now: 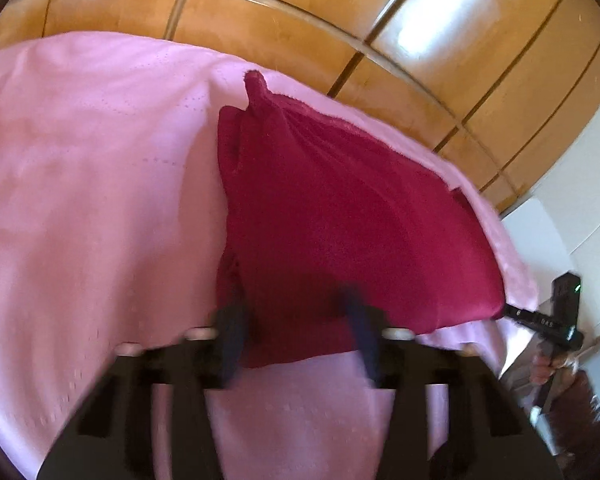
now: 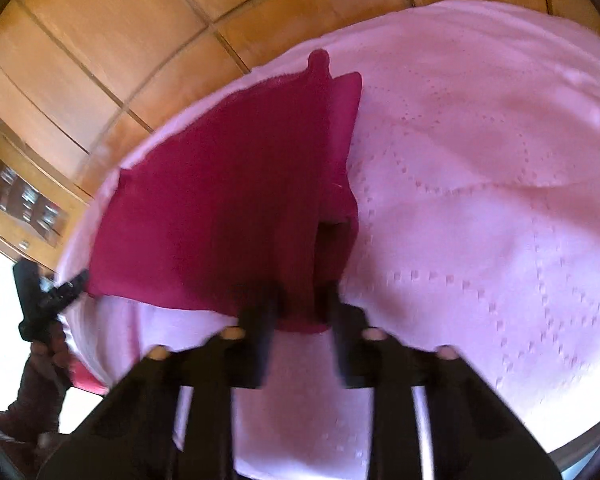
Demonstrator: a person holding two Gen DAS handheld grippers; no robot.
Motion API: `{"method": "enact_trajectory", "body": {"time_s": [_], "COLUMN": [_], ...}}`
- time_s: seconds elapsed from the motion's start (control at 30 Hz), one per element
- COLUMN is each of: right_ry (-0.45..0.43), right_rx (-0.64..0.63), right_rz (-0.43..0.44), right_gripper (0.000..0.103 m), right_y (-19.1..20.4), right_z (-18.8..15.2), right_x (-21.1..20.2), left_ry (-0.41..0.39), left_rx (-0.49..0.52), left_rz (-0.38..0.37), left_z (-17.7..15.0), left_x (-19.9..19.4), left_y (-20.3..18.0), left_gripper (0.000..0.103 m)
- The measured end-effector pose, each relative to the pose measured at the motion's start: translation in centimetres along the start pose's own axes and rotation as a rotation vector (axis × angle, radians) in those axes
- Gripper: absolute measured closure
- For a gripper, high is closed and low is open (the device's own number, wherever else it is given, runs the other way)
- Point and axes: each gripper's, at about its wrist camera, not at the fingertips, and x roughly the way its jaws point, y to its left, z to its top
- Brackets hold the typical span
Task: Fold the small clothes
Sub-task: 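Fold the sweater over again toward the collar and release both grippers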
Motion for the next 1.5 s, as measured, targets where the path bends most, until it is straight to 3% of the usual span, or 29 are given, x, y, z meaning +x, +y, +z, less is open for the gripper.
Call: {"method": "enact_trajectory", "body": {"time_s": [0.03, 0.07, 0.23, 0.4, 0.53, 0.57, 0.63, 0.67, 0.7, 0.87, 1.1, 1.3, 1.4, 1.47, 1.5], "right_ry": [0.002, 0.000, -0.040, 0.054, 0.051, 0.057, 0.055, 0.035, -0.009, -0.121, -0.091, -0.087, -0.095, -0.112, -0.120], "right_rx": [-0.019, -0.027, -0.101, -0.101, -0.091, -0.101, -0.117, -0.113, -0.098, -0.096, -0.158, -0.142, -0.129, -0.103, -0.097], "right_rz": [-0.021, -0.029, -0.058, -0.106, -0.100, -0.111, -0.128, -0.135, -0.127, -0.114, -0.139, -0.267, -0.307, -0.289, -0.275], "right_gripper": [0.093, 0.094, 0.097, 0.097, 0.096, 0.093, 0.069, 0.038, 0.031, 0.030, 0.030, 0.030, 0.033, 0.034, 0.033], "right_y": [0.5, 0.6, 1.5, 0.4, 0.0, 0.3, 0.8, 1.0, 1.1, 3.2, 7.6, 5.8, 4.1, 2.8, 2.5], "right_z": [0.1, 0.3, 0.0, -2.2, -2.4, -2.1, -1.5, -1.3, -0.6, 3.1, 9.2, 12.2, 12.3, 12.0, 11.9], "right_x": [-0.1, -0.3, -4.0, -1.7, -2.1, -2.2, -2.5, -3.3, -4.2, -4.1, 3.3, 7.6, 8.4, 9.2, 9.2], "left_ry": [0.003, 0.003, 0.009, 0.059, 0.047, 0.036, 0.024, 0.012, -0.003, -0.074, -0.104, -0.093, -0.062, -0.011, 0.004], "left_rx": [0.005, 0.003, 0.097, 0.087, 0.079, 0.087, 0.083, 0.088, 0.097, 0.116, 0.147, 0.151, 0.168, 0.140, 0.122], "left_rz": [0.022, 0.020, 0.051, 0.061, 0.046, 0.055, 0.053, 0.057, 0.070, 0.143, 0.216, 0.206, 0.276, 0.344, 0.341], "left_z": [0.2, 0.2, -0.5, -2.7, -2.4, -2.2, -1.4, -1.1, -0.8, 1.0, 3.8, 7.0, 7.9, 7.6, 7.2], "left_x": [0.2, 0.1, -2.0, -2.1, -2.8, -3.0, -3.2, -3.3, -3.5, -3.8, -2.2, 1.4, 4.6, 7.2, 8.1], "left_y": [0.2, 0.5, -0.2, 0.5, 0.2, 0.0, -0.2, -0.4, -0.5, -1.2, -2.3, -2.5, -2.3, -1.1, -0.3], "left_gripper": [0.094, 0.096, 0.097, 0.097, 0.096, 0.096, 0.096, 0.096, 0.093, 0.091, 0.091, 0.091, 0.091, 0.091, 0.091]}}
